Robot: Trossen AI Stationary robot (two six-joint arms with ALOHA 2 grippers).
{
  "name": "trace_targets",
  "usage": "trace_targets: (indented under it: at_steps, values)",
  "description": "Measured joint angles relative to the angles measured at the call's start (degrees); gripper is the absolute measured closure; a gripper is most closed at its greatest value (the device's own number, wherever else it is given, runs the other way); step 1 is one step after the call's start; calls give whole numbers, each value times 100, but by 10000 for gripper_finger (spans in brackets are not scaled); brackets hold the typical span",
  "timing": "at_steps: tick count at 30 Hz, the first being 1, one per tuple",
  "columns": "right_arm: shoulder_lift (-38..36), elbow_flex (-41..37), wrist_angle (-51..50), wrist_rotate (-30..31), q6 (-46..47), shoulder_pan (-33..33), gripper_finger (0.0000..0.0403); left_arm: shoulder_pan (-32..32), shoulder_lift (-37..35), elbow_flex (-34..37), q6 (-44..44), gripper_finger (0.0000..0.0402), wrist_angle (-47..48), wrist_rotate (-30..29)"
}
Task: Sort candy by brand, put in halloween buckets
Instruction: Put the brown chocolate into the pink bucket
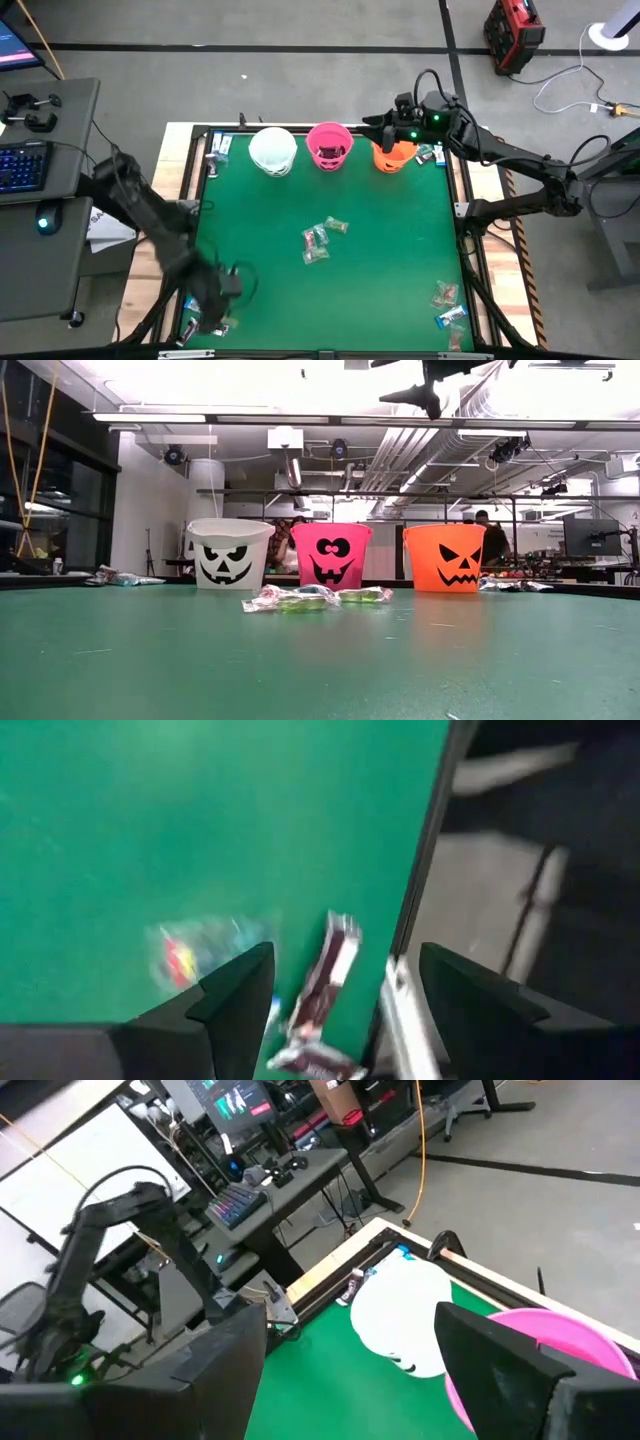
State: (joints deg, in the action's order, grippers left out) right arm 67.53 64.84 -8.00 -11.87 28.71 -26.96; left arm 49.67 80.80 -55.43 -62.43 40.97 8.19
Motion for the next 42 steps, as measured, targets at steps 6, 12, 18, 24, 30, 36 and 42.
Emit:
trace_targets:
  at_steps: [6,12,18,24,30,36,42]
  values:
    - [0,0,-104,-1,-28,0,121,874,1026,-420,-192,183,-4,-107]
    - [0,0,-307,236,-31,0,121,1196,1854,-772,40,202,130,-210]
    - [0,0,-381,337,-42,0,121,1230,2286,-766,-140,204,124,-253]
    - [0,0,-444,537,-55,0,121,1233,2520,-798,99,204,191,-383]
    - [2,0,-664,538,-55,0,121,1042,2349,-749,-6,302,210,-299]
    - [2,0,-709,537,-70,0,121,667,1486,-755,168,384,94,-490]
    - [2,0,-707,537,-72,0,121,-89,-71,-761,1180,398,314,-873]
